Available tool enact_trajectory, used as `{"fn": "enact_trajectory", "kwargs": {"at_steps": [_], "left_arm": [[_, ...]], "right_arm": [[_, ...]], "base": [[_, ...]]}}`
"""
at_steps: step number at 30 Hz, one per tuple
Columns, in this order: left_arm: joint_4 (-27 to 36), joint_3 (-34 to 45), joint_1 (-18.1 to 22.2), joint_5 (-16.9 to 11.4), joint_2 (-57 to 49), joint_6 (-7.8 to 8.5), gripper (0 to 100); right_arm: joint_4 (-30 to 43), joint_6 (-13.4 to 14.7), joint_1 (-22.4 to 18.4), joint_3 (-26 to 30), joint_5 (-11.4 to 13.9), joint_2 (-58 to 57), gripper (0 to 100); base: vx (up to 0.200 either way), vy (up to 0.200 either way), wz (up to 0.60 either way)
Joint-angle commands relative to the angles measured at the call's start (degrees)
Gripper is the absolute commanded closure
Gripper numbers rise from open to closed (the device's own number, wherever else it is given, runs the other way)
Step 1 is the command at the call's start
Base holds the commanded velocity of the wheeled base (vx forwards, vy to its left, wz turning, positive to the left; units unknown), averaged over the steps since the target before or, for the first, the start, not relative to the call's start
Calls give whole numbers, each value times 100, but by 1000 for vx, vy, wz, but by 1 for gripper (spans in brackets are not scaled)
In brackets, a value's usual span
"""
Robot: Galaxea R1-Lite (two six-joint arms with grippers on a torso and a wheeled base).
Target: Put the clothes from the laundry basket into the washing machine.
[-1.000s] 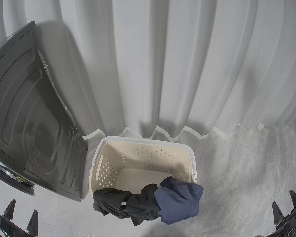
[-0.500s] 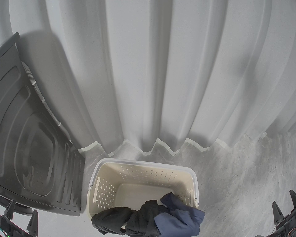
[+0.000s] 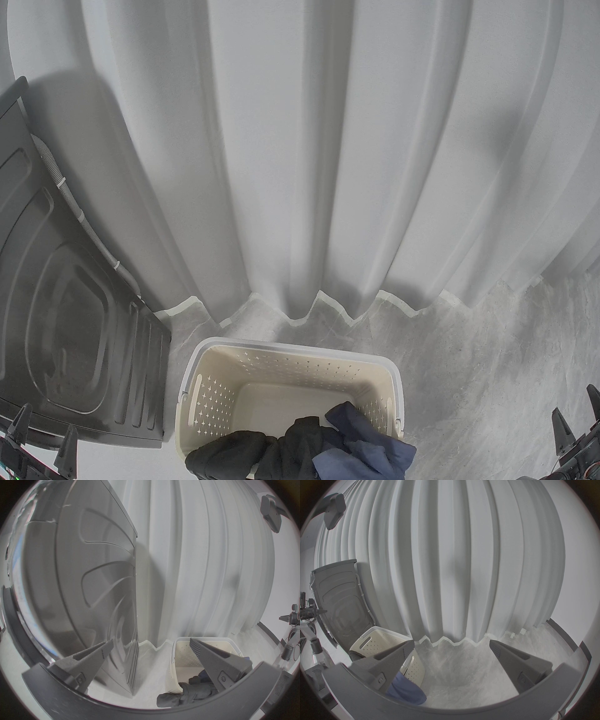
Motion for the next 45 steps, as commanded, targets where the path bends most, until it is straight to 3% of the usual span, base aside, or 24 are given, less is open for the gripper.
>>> {"fn": "enact_trajectory", "kwargs": {"at_steps": [1,45], "left_arm": [[0,101,0,1,-95,-4,0],[0,101,0,1,-95,-4,0]], "right_arm": [[0,0,6,92,2,-66,0],[0,0,-2,92,2,-75,0]], "base": [[200,0,0],[27,0,0]]}}
